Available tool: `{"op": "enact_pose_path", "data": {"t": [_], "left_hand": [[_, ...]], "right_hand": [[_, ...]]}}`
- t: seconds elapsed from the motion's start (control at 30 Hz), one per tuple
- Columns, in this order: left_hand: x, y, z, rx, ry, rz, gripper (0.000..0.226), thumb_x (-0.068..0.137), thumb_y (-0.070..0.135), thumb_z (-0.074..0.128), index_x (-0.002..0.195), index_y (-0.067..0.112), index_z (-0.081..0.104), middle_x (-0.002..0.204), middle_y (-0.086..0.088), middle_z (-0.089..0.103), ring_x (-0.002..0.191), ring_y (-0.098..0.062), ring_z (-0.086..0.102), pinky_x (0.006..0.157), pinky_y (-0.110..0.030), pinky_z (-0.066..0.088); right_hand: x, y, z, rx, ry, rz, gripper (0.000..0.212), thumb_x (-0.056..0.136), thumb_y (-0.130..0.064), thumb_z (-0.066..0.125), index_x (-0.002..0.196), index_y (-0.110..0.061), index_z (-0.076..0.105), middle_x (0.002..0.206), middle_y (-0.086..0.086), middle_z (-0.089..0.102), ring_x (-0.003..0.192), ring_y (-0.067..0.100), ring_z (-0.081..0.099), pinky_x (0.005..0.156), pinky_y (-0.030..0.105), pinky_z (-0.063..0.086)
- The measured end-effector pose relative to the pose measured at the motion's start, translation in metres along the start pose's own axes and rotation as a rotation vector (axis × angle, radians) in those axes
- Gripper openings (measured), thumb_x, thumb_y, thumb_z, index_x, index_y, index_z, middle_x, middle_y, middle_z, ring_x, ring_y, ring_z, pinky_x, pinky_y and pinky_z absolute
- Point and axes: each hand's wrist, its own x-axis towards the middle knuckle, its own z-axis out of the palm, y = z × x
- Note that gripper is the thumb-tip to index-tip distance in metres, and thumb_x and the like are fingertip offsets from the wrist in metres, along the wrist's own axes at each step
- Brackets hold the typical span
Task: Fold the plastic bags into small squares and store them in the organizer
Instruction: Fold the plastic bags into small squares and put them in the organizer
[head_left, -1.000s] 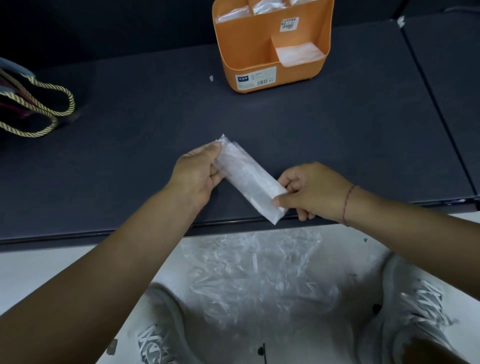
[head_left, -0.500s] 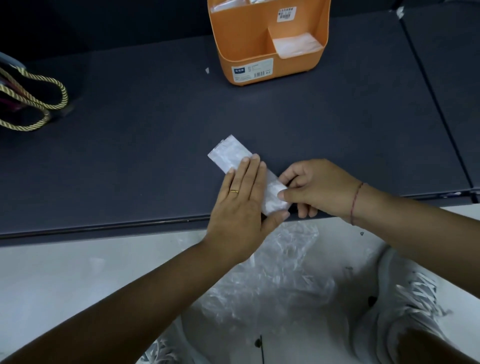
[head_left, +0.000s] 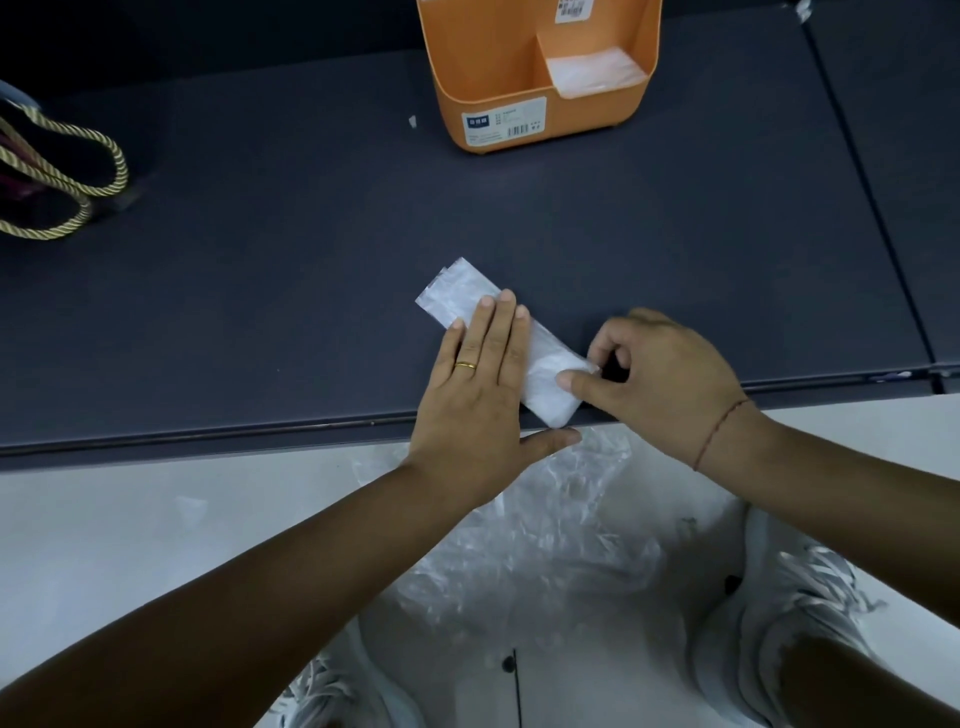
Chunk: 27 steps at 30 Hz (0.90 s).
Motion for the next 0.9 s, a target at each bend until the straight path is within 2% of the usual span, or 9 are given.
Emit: {"op": "enact_pose_path", "data": {"t": [0.1, 0.2, 0.33, 0.47, 0.6, 0.7, 0.77, 0.8, 0.9], "left_hand": [[0.000, 0.000, 0.001, 0.007, -0.001, 0.003, 0.111, 0.081, 0.082, 0.024, 0.154, -0.001, 0.007, 0.163, -0.016, 0.008, 0.152, -0.026, 0.004, 0.123, -0.044, 0.012], [0.000, 0.000, 0.001, 0.016, -0.014, -0.001, 0.112, 0.081, 0.082, 0.022, 0.154, -0.001, 0.005, 0.164, -0.016, 0.006, 0.152, -0.026, 0.002, 0.123, -0.044, 0.010], [0.000, 0.000, 0.001, 0.030, -0.014, -0.004, 0.111, 0.081, 0.082, 0.021, 0.153, 0.000, 0.002, 0.164, -0.016, 0.006, 0.152, -0.026, 0.003, 0.123, -0.043, 0.009], [-0.001, -0.001, -0.003, -0.117, 0.090, 0.012, 0.107, 0.084, 0.076, 0.034, 0.153, -0.003, 0.013, 0.162, -0.018, 0.012, 0.151, -0.027, 0.008, 0.123, -0.041, 0.008], [-0.015, 0.000, -0.006, -0.361, 0.303, 0.082, 0.075, 0.093, 0.049, 0.053, 0.145, -0.004, 0.039, 0.154, -0.015, 0.036, 0.146, -0.026, 0.029, 0.122, -0.039, 0.021], [-0.022, -0.006, -0.002, -0.413, 0.424, 0.079, 0.043, 0.092, 0.020, 0.055, 0.129, -0.002, 0.060, 0.135, -0.014, 0.059, 0.130, -0.023, 0.050, 0.116, -0.034, 0.033], [-0.023, -0.009, 0.000, -0.443, 0.440, 0.073, 0.034, 0.094, 0.013, 0.049, 0.121, 0.000, 0.067, 0.126, -0.012, 0.066, 0.122, -0.023, 0.058, 0.113, -0.033, 0.037], [-0.023, -0.010, 0.000, -0.460, 0.434, 0.070, 0.034, 0.096, 0.012, 0.047, 0.120, 0.001, 0.068, 0.125, -0.011, 0.066, 0.121, -0.023, 0.059, 0.112, -0.034, 0.039], [-0.024, -0.011, -0.002, -0.512, 0.403, 0.054, 0.035, 0.099, 0.015, 0.044, 0.121, 0.002, 0.068, 0.126, -0.008, 0.066, 0.122, -0.019, 0.059, 0.110, -0.037, 0.041]], "right_hand": [[0.003, 0.002, 0.000, 0.009, 0.016, 0.005, 0.027, 0.082, -0.035, 0.070, 0.064, -0.031, 0.050, 0.074, -0.014, 0.049, 0.064, 0.003, 0.049, 0.057, 0.016, 0.034], [0.004, -0.001, -0.008, 0.090, -0.012, 0.040, 0.023, 0.083, -0.029, 0.071, 0.065, -0.028, 0.056, 0.066, -0.012, 0.061, 0.062, 0.004, 0.057, 0.059, 0.015, 0.041], [0.007, -0.009, -0.009, 0.491, -0.124, 0.189, 0.018, 0.082, -0.013, 0.073, 0.086, -0.016, 0.056, 0.072, 0.002, 0.069, 0.059, 0.014, 0.068, 0.062, 0.027, 0.059], [0.011, -0.010, -0.014, 0.727, -0.207, 0.301, 0.022, 0.084, -0.003, 0.070, 0.097, -0.011, 0.055, 0.073, 0.009, 0.066, 0.053, 0.013, 0.065, 0.052, 0.025, 0.056], [0.001, -0.009, -0.015, 0.852, -0.266, 0.361, 0.020, 0.085, -0.003, 0.069, 0.098, -0.011, 0.057, 0.065, 0.005, 0.067, 0.052, 0.012, 0.065, 0.048, 0.021, 0.052], [-0.010, -0.009, -0.013, 0.883, -0.324, 0.333, 0.016, 0.087, -0.004, 0.067, 0.099, -0.009, 0.058, 0.061, 0.003, 0.067, 0.052, 0.014, 0.064, 0.048, 0.022, 0.051], [-0.014, -0.009, -0.014, 0.845, -0.327, 0.265, 0.013, 0.089, -0.006, 0.064, 0.100, -0.011, 0.060, 0.069, 0.003, 0.067, 0.056, 0.013, 0.063, 0.052, 0.022, 0.052], [-0.013, -0.007, -0.017, 0.783, -0.304, 0.194, 0.017, 0.089, -0.006, 0.063, 0.103, -0.014, 0.061, 0.081, 0.002, 0.067, 0.063, 0.012, 0.063, 0.057, 0.021, 0.053], [0.001, 0.003, -0.028, 0.545, -0.309, -0.160, 0.053, 0.085, 0.010, 0.058, 0.122, -0.028, 0.059, 0.129, -0.009, 0.052, 0.090, 0.008, 0.061, 0.077, 0.020, 0.051]]}}
